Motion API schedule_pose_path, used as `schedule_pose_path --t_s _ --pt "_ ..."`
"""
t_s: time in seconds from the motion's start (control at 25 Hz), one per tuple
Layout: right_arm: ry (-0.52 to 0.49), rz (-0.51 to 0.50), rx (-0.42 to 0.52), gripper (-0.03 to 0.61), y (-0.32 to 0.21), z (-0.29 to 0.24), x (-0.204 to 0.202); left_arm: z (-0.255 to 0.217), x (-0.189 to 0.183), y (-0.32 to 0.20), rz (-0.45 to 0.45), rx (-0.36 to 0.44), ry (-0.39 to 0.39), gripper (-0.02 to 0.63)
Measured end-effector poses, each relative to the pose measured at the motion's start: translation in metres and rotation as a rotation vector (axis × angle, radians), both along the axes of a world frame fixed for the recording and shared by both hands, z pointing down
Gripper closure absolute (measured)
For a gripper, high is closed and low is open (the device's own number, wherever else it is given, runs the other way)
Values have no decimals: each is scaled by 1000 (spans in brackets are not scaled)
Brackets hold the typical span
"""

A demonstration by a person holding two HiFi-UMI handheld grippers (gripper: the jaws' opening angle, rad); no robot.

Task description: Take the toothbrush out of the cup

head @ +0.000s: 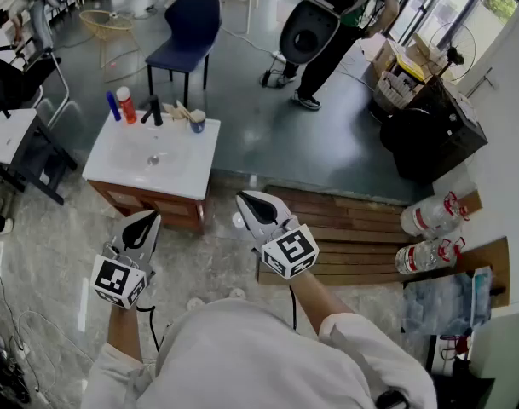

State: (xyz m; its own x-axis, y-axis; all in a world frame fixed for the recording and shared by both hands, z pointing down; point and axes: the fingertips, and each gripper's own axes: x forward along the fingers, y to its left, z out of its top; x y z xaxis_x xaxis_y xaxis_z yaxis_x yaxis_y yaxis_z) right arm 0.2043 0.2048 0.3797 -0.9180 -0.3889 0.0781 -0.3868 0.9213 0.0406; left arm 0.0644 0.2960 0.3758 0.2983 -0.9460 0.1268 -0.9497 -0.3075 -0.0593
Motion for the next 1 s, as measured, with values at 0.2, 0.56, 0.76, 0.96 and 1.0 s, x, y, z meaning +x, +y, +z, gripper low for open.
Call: schedule_pose_path --t_s 0.2,0.56,0.76,0.96,1.0 --pt "-3 2 6 578 -10 1 5 0 4 -10 -2 0 -5 607" --pt "-4 -7 10 578 -17 4 11 4 11 -17 -16 -7 -5 607" --pt "-20 -25 -4 577 -23 8 19 4 17 -26 -32 -8 -9 607" --pt "-21 -52 -18 577 -34 13 29 4 30 -36 -52 -11 -19 607" --pt "-21 -57 -17 577 -37 15 30 5 32 -37 -58 -10 -21 607"
